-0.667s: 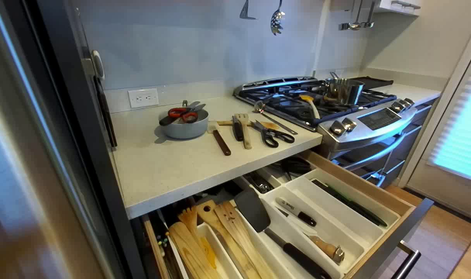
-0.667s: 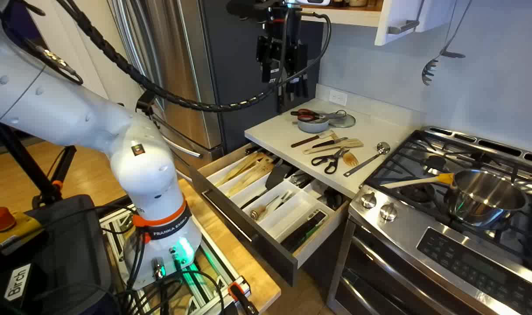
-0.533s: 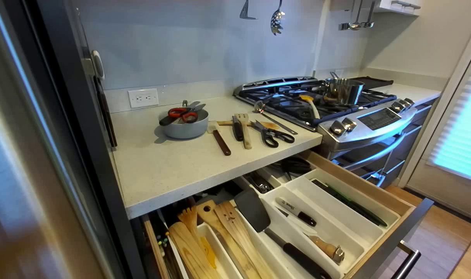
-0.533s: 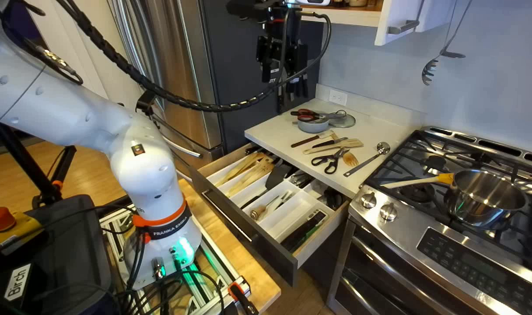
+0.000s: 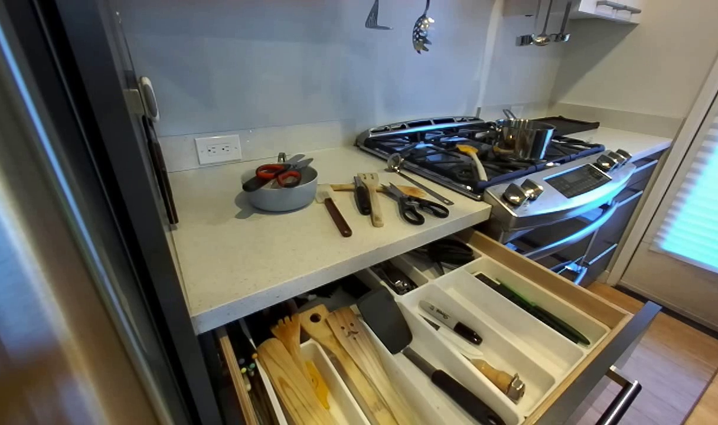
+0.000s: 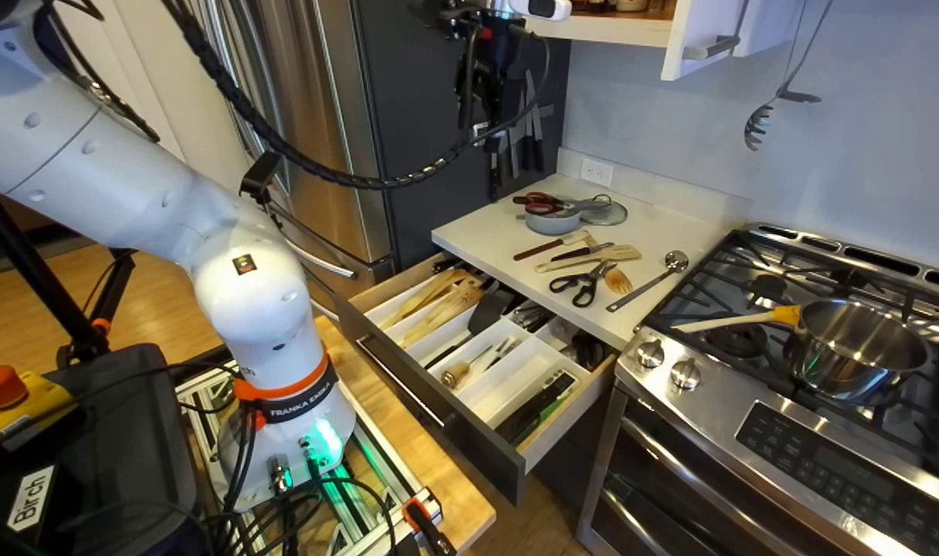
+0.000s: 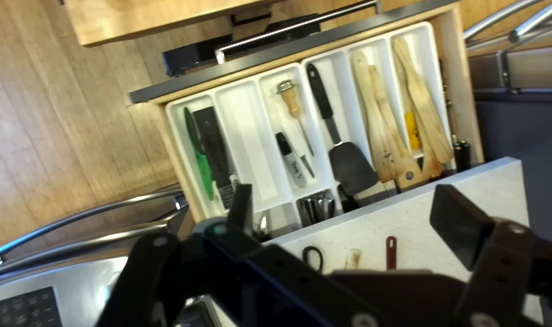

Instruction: Remove the knife from the gray bowl top and put it on top of the pot on the stove

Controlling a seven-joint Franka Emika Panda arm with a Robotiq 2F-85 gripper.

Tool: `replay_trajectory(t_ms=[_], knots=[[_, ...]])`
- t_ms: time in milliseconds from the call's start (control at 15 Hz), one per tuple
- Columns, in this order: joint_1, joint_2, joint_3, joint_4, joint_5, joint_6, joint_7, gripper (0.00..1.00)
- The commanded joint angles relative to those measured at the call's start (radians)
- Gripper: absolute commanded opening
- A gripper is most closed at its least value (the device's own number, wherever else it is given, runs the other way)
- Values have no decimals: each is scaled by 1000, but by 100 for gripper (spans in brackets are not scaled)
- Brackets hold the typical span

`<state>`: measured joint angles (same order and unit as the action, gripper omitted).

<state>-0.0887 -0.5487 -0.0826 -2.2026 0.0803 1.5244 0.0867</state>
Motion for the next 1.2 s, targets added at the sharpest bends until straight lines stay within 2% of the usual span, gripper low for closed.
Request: replay_trajectory(t_ms=[0, 200, 333, 467, 533, 667, 1000, 1067, 1133], knots=[[26, 224, 74, 151, 169, -8, 208, 100], [36, 409, 123, 275, 254, 22, 376, 100], [46, 538, 135, 356, 266, 32, 477, 100], [65, 666, 129, 455, 285, -40, 502, 100], [67, 532, 121, 334, 255, 33, 461, 100], [74, 595, 118, 365, 257, 34, 461, 100], [72, 553, 117, 364, 256, 34, 461, 100], [76, 571, 121, 371, 300, 66, 519, 100], [89, 618, 133, 392, 297, 114, 616, 100]])
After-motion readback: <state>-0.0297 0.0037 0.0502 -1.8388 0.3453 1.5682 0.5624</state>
